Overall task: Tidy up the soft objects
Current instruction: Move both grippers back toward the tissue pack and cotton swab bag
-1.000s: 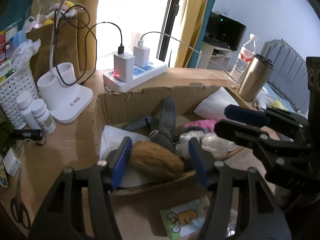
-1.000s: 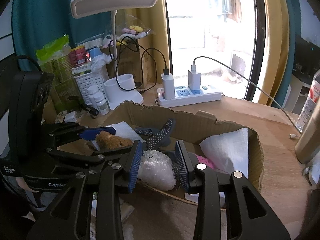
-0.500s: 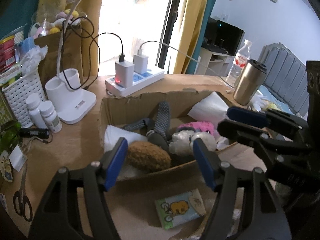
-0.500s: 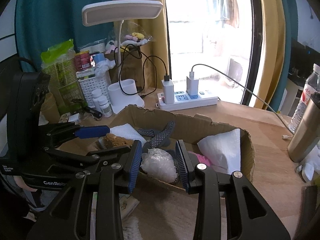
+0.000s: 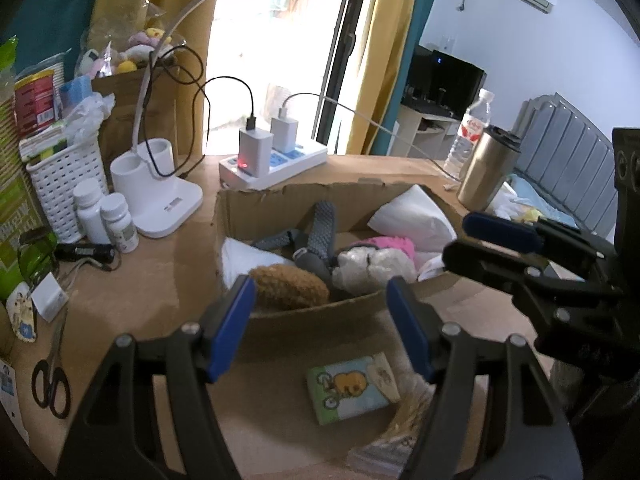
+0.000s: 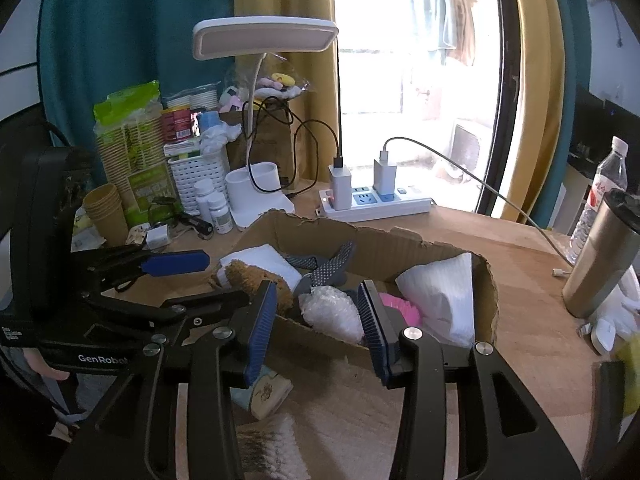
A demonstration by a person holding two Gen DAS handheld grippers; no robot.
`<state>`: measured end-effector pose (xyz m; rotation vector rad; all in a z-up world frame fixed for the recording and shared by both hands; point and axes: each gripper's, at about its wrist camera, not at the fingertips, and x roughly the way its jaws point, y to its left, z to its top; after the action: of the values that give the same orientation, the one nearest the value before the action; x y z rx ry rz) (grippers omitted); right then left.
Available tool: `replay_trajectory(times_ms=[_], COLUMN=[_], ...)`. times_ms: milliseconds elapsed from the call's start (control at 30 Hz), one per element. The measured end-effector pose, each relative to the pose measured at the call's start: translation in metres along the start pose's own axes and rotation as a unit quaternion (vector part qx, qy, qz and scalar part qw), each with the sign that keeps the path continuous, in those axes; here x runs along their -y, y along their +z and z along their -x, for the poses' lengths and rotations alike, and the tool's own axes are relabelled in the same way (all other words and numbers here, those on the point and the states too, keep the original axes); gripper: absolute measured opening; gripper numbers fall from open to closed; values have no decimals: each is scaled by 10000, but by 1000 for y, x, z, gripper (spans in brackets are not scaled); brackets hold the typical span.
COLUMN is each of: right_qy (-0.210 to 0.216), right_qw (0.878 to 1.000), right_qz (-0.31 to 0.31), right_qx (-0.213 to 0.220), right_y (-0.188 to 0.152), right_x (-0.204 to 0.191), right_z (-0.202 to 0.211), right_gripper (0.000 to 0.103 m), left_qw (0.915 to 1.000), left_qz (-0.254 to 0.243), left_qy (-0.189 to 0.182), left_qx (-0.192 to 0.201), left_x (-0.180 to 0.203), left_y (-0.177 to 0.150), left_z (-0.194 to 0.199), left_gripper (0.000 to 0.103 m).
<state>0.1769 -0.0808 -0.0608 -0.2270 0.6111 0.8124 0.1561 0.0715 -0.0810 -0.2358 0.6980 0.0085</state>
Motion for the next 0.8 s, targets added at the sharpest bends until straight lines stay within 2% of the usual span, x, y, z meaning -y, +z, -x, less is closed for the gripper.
replay_trajectory(times_ms=[200,333,700,800], right_qy=[-68,-104,-212,-245], right_qw=[10000,9999,9997,9996], right_qz=[28,40,61,68], right_qx=[-3,-7,-80,-122], right_y=[-5,-10,-25,-31], right_x=[-8,-13,-26,-28], right_z=[8,14,23,24], right_gripper=[46,53,55,58], left_qw=[10000,9999,9999,9998], left_qz=[41,71,142,180], left_qy=[-21,-39,14,43], left_qx=[56,79,88,98], left_x=[-2,-4,-10,-12], left_y=[-7,-13,-32,-39], left_z=[11,18,33,36], left_gripper=[70,70,70,70])
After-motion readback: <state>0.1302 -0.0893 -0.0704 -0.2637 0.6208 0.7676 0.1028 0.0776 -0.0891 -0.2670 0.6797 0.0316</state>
